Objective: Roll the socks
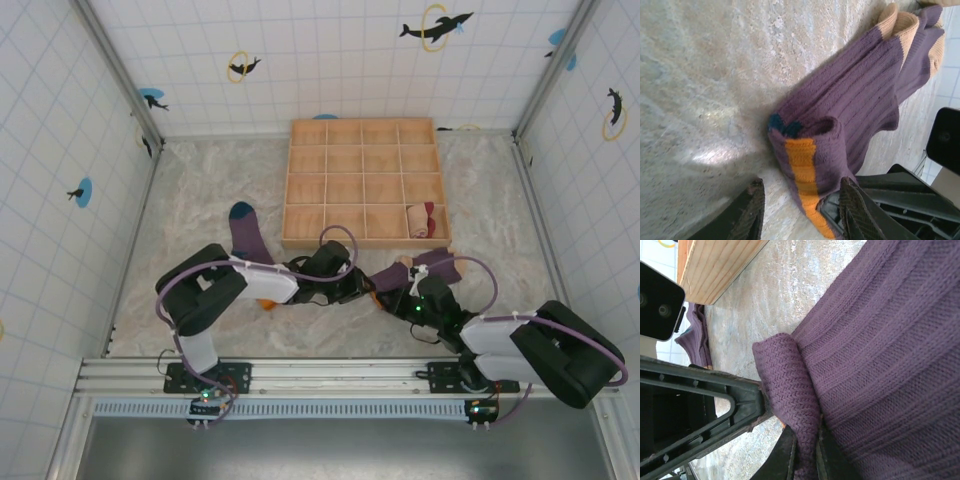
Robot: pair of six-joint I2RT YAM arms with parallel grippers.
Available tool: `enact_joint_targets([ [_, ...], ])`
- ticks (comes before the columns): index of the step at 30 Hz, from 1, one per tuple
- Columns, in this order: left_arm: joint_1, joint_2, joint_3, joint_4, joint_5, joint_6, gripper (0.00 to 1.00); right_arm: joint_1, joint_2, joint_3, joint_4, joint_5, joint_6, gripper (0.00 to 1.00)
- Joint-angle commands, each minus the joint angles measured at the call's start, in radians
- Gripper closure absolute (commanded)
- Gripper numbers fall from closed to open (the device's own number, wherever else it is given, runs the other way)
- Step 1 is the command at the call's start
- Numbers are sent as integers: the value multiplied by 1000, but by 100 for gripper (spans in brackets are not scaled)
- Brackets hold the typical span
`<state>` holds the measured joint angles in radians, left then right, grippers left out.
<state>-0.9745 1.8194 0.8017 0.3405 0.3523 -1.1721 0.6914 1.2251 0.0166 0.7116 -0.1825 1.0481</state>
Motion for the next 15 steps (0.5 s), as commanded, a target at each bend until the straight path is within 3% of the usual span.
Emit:
enact_joint_targets([
  [1,-6,50,27,22,5,-23,63,-15,13,-173,-41,7,11,100],
  [8,-8,108,46,5,27,-41,82,-22,13,-191,7,-5,14,100],
  [12,-8,121,68,-72,10,-25,98,-21,3,-174,8,-37,-29,100],
  [15,-7,112,85,-154,-9,3,100,-20,-49,-132,-79,-36,-87,96],
])
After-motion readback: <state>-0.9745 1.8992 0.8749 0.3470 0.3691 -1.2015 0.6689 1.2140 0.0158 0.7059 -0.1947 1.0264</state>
